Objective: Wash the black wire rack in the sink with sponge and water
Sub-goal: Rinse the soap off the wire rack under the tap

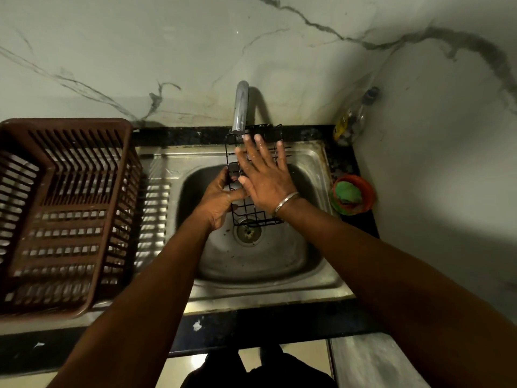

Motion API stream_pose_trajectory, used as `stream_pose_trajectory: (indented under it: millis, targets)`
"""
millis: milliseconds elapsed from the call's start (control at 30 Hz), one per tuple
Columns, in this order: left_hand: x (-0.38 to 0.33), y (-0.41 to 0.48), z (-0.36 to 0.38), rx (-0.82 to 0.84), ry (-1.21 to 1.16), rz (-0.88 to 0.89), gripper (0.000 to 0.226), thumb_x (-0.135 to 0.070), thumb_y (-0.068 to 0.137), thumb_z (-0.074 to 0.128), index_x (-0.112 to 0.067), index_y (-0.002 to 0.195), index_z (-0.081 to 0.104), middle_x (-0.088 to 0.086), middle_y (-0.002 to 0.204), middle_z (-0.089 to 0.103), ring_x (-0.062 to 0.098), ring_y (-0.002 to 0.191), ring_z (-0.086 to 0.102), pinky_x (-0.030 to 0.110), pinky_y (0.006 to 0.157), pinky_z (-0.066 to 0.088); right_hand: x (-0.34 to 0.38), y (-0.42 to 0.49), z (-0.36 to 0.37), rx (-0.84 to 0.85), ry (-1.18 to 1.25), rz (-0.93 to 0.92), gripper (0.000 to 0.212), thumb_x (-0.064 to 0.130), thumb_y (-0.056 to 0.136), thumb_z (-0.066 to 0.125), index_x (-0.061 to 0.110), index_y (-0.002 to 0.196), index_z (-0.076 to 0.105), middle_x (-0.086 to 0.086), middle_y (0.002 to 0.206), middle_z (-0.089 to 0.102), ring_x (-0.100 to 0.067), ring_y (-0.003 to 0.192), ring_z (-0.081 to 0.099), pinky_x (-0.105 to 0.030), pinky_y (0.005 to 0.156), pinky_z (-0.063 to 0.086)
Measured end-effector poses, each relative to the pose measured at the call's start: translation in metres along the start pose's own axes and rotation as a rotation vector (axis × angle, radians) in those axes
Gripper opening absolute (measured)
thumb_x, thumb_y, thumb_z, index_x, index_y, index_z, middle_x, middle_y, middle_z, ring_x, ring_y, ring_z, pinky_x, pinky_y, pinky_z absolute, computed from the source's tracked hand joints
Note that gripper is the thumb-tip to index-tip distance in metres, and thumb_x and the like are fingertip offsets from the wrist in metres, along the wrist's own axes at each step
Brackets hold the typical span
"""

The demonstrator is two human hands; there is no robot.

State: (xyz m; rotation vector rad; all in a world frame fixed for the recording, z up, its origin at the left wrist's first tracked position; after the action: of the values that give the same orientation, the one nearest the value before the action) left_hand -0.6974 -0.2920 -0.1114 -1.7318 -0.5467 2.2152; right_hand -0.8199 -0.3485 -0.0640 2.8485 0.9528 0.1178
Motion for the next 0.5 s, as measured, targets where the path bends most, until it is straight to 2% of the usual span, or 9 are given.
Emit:
stream_pose_trajectory:
  millis: [133,233,333,500]
  targets:
    - [-0.005,-0.002,0.000,-0.002,0.001,-0.005,0.074,-0.003,0.086,0.083,-0.042,0.143,0.057,-0.024,0.127,0.069,0.017,0.125,0.061,0.049,0.098,0.051,0.005,-0.003,0.004,0.009,-0.013,-0.059,0.067,0.051,0.110,0.023,0.024,0.168,0.003,-0.007,0.176,-0.008,-0.038,0.161,-0.013,-0.067,0.126,0.001]
    - [-0.008,-0.002,-0.008,-0.018,-0.008,-0.004,0.072,-0.001,0.085,0.083,-0.033,0.146,0.060,-0.015,0.131,0.072,0.021,0.127,0.062,0.049,0.096,0.051,0.004,-0.012,0.010,0.006,-0.047,-0.170,0.065,0.051,0.110,0.023,0.026,0.167,0.007,-0.006,0.177,0.000,-0.038,0.161,-0.009,-0.067,0.127,0.000]
    - [-0.011,-0.001,-0.012,-0.027,-0.020,0.000,0.069,0.002,0.083,0.083,-0.025,0.143,0.063,-0.006,0.130,0.075,0.026,0.126,0.067,0.050,0.100,0.052,-0.005,-0.023,0.016,-0.026,-0.049,-0.065,0.070,0.056,0.110,0.026,0.020,0.169,0.009,-0.013,0.176,-0.002,-0.039,0.162,-0.005,-0.067,0.126,0.004]
    - [-0.013,0.000,-0.012,-0.027,-0.011,-0.005,0.066,0.004,0.085,0.080,-0.026,0.142,0.065,-0.010,0.127,0.076,0.020,0.119,0.069,0.053,0.105,0.047,-0.008,-0.036,0.022,-0.057,-0.050,-0.068,0.071,0.056,0.109,0.031,0.021,0.168,0.012,-0.014,0.176,0.002,-0.039,0.162,-0.004,-0.065,0.127,0.003]
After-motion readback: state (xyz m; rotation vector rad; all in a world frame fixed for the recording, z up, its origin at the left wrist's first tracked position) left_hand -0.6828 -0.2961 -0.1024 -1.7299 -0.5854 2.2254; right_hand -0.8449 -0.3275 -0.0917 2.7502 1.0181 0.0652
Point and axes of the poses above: each hand's wrist, its own y-axis towards the middle knuckle, its own z-axis out of the palm, x = y × z, the point moved 6 cm from there along y, towards the middle knuckle
